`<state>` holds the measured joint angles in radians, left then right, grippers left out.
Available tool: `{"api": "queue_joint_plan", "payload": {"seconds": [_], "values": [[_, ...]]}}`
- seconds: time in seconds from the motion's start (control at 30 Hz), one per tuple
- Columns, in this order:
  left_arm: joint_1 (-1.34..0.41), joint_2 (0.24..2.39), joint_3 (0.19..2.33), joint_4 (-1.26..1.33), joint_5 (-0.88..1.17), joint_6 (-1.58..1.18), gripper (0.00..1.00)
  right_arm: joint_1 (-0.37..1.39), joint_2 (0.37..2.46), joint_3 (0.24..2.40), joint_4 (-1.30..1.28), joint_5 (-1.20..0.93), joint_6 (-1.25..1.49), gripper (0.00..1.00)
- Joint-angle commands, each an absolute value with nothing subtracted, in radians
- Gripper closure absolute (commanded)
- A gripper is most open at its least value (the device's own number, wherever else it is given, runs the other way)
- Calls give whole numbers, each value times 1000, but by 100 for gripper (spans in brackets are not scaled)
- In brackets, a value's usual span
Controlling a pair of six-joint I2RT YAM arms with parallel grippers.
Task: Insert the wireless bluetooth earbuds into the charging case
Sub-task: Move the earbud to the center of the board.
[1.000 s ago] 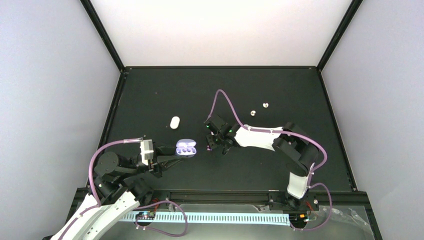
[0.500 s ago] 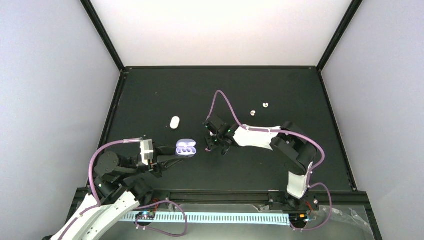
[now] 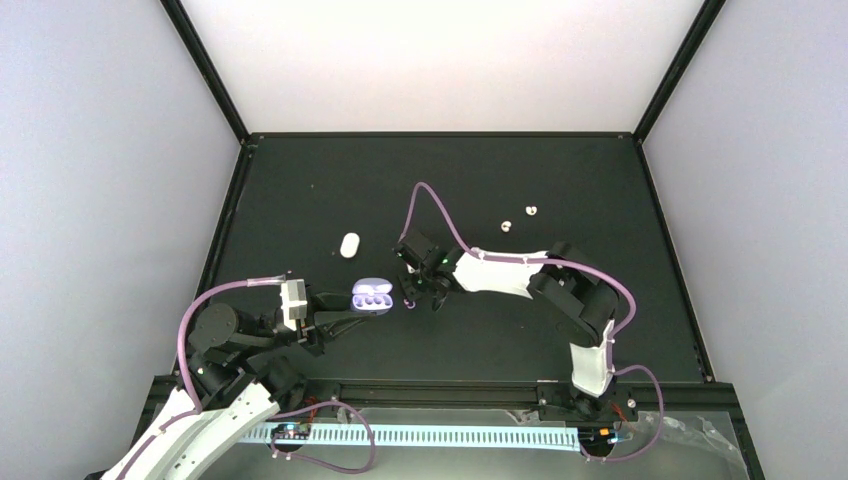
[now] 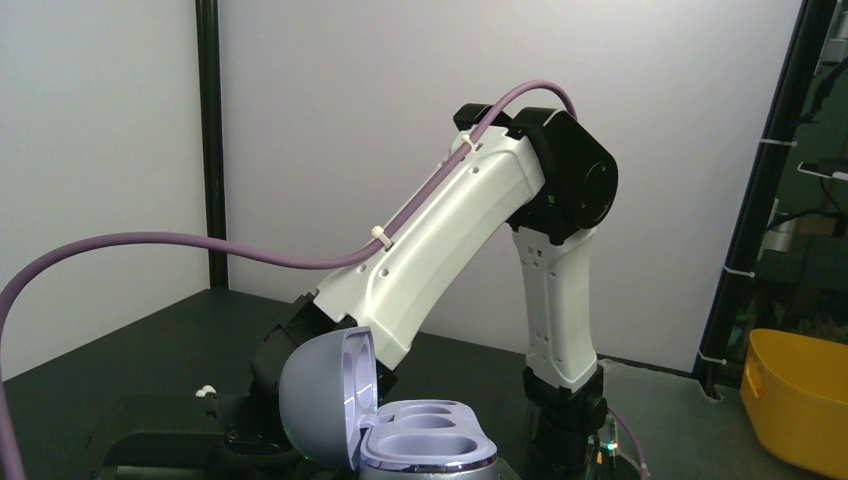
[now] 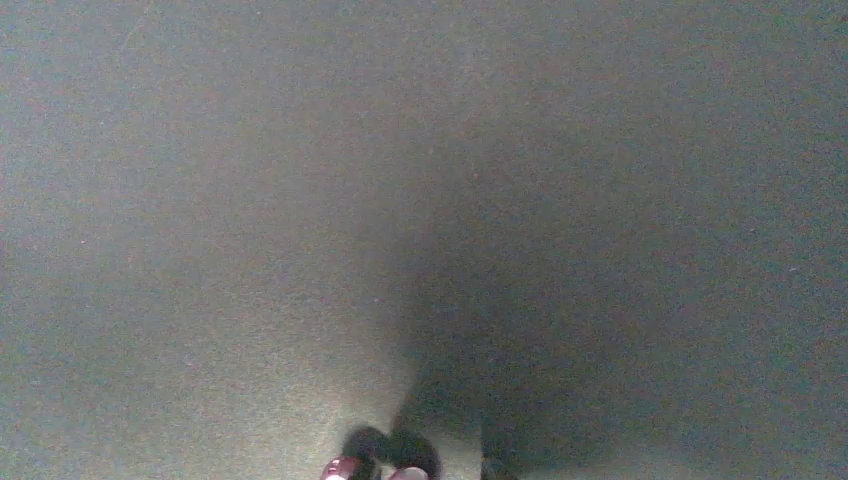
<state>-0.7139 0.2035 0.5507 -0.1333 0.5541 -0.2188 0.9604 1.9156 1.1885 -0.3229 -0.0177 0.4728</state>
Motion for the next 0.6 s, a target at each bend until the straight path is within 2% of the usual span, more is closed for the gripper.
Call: {"api": "queue_joint_plan", "payload": {"seconds": [0.0, 0.3, 0.47, 0.57], "values": [[-716, 200, 549, -124, 560, -209, 98, 982, 1947, 1211, -369, -9, 462, 76], [-716, 201, 549, -124, 560, -213, 98, 988, 1933, 1193, -370, 1, 467, 92], [-716, 201, 549, -125, 558, -214, 98, 986, 1897, 1163, -361, 44, 493, 99], [-715, 201, 549, -127, 555, -213, 98, 979, 1856, 1127, -347, 87, 524, 99]]}}
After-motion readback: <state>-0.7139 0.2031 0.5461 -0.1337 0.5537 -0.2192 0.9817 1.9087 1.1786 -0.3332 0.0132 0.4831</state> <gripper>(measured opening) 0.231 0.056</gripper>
